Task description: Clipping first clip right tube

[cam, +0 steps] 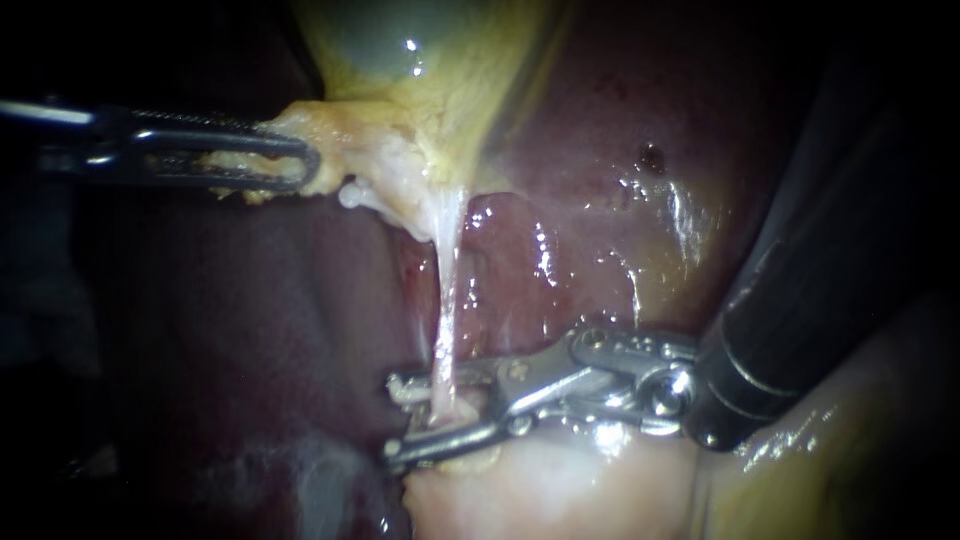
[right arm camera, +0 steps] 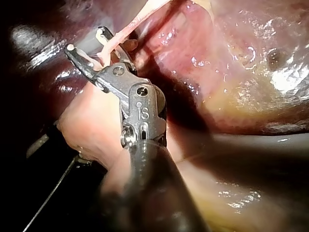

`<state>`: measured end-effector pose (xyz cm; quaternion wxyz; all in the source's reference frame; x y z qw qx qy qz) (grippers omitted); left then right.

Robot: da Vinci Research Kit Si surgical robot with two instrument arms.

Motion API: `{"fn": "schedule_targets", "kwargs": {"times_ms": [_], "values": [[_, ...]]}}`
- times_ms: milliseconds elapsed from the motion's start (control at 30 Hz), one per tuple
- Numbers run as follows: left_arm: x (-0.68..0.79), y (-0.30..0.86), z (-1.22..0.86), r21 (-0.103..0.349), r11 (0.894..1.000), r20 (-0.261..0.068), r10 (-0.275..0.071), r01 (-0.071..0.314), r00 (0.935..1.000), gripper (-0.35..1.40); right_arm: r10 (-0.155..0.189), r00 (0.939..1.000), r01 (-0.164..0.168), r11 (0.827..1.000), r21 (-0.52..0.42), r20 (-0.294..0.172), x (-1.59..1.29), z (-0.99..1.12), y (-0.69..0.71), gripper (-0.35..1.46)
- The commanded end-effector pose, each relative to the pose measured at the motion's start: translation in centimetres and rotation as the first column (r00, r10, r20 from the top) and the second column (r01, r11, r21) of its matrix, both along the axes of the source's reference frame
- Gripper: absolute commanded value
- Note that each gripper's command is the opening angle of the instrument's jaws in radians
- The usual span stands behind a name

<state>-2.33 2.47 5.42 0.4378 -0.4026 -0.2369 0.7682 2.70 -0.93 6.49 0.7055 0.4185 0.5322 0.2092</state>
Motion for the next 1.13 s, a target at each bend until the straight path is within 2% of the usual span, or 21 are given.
{"fn": "schedule_targets", "kwargs": {"times_ms": [33,167,333,400,467,533,633,1133], "values": [[0.0,0.0,0.0,0.0,1.0,0.0,0.0,0.0,1.0,-0.35,-0.006,1.0,0.006,1.0,-0.002,0.006,-0.03,0.01,0.01,0.24],[0.0,0.0,0.01,0.0,1.0,0.0,0.0,0.0,1.0,-0.35,-0.014,0.9997,0.014,1.0,-0.006,0.018,-0.04,0.03,0.02,0.07],[0.0,0.01,0.02,0.0,1.0,0.0,0.0,0.0,1.0,-0.35,-0.017,0.9996,0.017,1.0,-0.007,0.023,-0.05,0.04,0.03,-0.04],[0.01,0.01,0.03,0.0,1.0,0.0,0.001,-0.001,1.0,-0.35,-0.023,0.9991,0.023,1.0,-0.004,0.035,-0.07,0.04,0.04,-0.15],[0.01,0.01,0.03,0.0,1.0,0.0,0.001,-0.001,1.0,-0.35,-0.032,0.9978,0.032,0.999,0.007,0.058,-0.09,0.04,0.04,-0.35],[0.01,0.01,0.04,0.0,1.0,0.0,0.001,-0.001,1.0,-0.35,-0.046,0.9939,0.042,0.998,0.039,0.101,-0.13,0.04,0.04,-0.35],[0.01,0.01,0.04,0.0,1.0,0.0,0.001,-0.001,1.0,-0.35,-0.069,0.9878,0.066,0.997,0.029,0.14,-0.17,0.06,0.05,-0.35],[0.01,0.01,0.05,-0.001,1.0,0.0,0.001,-0.001,1.0,-0.35,-0.072,0.9873,0.069,0.997,0.028,0.142,-0.2,0.1,0.07,-0.35]]}}
